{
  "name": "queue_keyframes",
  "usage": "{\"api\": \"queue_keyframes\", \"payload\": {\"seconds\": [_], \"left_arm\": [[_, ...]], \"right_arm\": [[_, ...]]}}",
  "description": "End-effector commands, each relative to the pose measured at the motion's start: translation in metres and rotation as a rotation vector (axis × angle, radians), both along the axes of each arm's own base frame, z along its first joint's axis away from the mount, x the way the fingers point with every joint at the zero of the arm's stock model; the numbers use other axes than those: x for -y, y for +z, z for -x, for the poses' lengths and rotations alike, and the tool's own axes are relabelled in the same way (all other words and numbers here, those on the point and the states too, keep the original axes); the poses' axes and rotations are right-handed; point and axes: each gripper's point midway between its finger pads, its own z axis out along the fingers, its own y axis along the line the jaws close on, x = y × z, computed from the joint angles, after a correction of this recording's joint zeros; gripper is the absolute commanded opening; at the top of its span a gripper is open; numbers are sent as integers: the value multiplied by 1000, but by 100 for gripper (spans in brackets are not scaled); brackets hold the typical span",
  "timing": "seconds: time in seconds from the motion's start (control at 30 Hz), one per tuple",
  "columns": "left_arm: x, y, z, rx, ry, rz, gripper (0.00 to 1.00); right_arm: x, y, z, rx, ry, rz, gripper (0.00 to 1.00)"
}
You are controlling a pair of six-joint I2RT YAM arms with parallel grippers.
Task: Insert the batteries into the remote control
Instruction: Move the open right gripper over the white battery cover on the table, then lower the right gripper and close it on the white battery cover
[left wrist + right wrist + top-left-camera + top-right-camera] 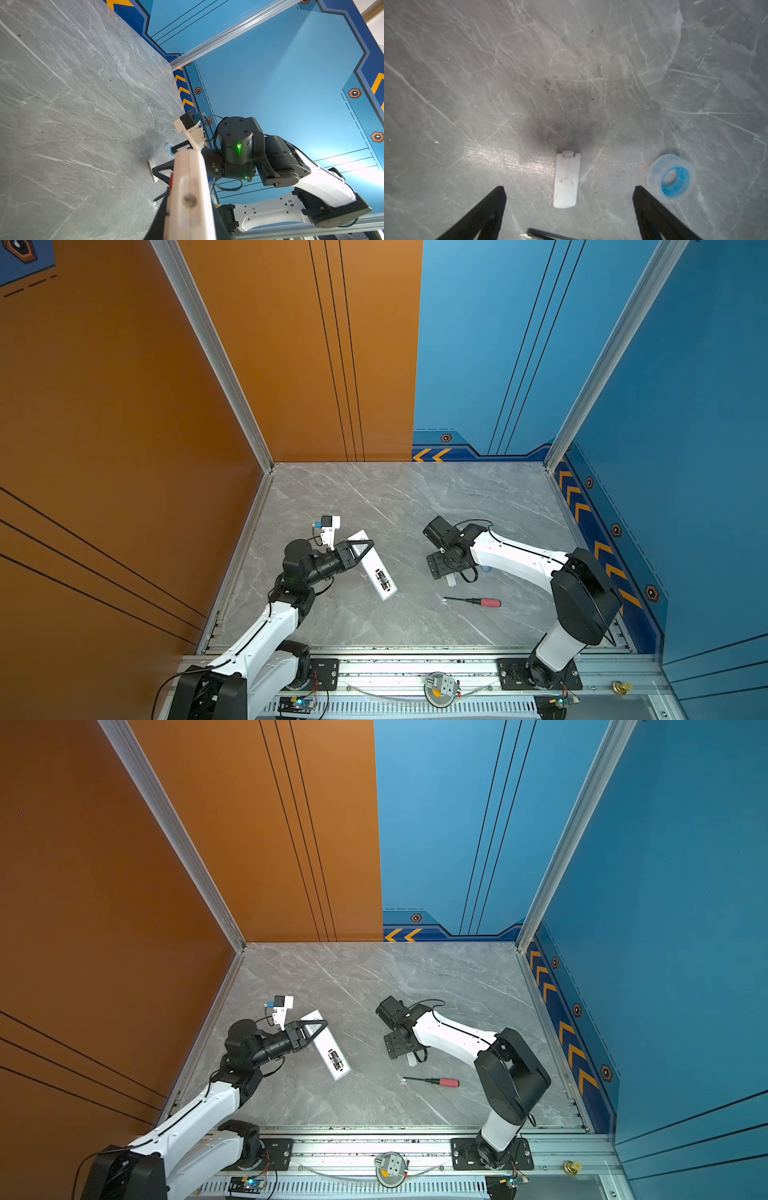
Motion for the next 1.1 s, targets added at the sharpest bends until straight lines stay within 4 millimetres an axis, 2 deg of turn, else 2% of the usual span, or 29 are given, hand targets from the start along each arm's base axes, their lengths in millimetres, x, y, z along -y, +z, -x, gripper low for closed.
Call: {"api": "queue_keyframes", "payload": {"seconds": [0.0, 0.3, 0.83, 1.03, 1.07], "left_arm": [[-3, 8, 0, 49, 5, -2, 0], [-3, 9, 1, 50, 5, -1, 0], [-3, 11, 3, 61, 2, 3, 0], [-4, 12, 3, 63, 4, 2, 0], [-3, 12, 3, 65, 3, 2, 0]], "right_arm": [[0, -10, 0, -20, -11, -3, 92], [3, -22, -1, -44, -21, 5, 79], [2, -38, 2, -81, -24, -12, 66], [0, -41, 3, -92, -17, -14, 55], [8, -42, -2, -94, -46, -15, 54]]}}
